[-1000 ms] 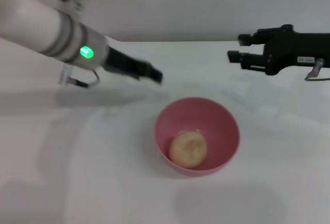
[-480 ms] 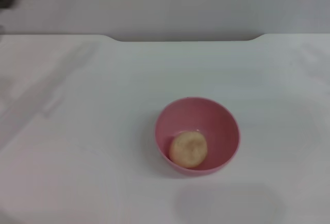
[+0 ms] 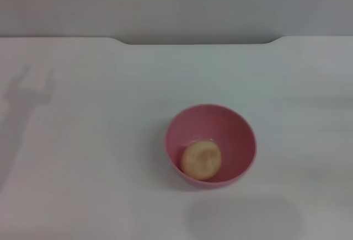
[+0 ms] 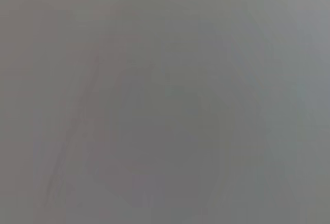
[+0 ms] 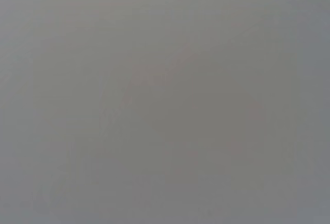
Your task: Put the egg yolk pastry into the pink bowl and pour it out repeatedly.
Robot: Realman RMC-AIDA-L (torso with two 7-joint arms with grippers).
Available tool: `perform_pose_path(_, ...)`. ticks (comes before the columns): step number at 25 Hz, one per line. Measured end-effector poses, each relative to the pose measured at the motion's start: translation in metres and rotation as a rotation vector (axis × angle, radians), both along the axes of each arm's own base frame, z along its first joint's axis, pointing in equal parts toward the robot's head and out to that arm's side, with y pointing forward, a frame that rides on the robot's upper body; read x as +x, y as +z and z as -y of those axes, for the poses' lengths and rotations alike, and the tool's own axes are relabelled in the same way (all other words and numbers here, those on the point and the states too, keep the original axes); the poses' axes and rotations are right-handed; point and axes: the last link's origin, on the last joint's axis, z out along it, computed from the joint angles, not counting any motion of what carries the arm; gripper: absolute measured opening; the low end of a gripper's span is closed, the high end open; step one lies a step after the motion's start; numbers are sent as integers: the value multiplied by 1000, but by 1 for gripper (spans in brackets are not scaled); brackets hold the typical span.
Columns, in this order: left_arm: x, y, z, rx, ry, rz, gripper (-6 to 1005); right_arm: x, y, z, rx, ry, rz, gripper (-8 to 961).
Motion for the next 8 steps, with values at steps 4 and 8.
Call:
perform_pose_path(4, -2, -29, -2, 87, 131, -339, 571, -6, -31, 2, 48, -132, 346, 465)
perform_pose_path(8, -7, -42, -3, 82, 198, -458, 571, -21, -61, 2, 80, -216, 576, 465)
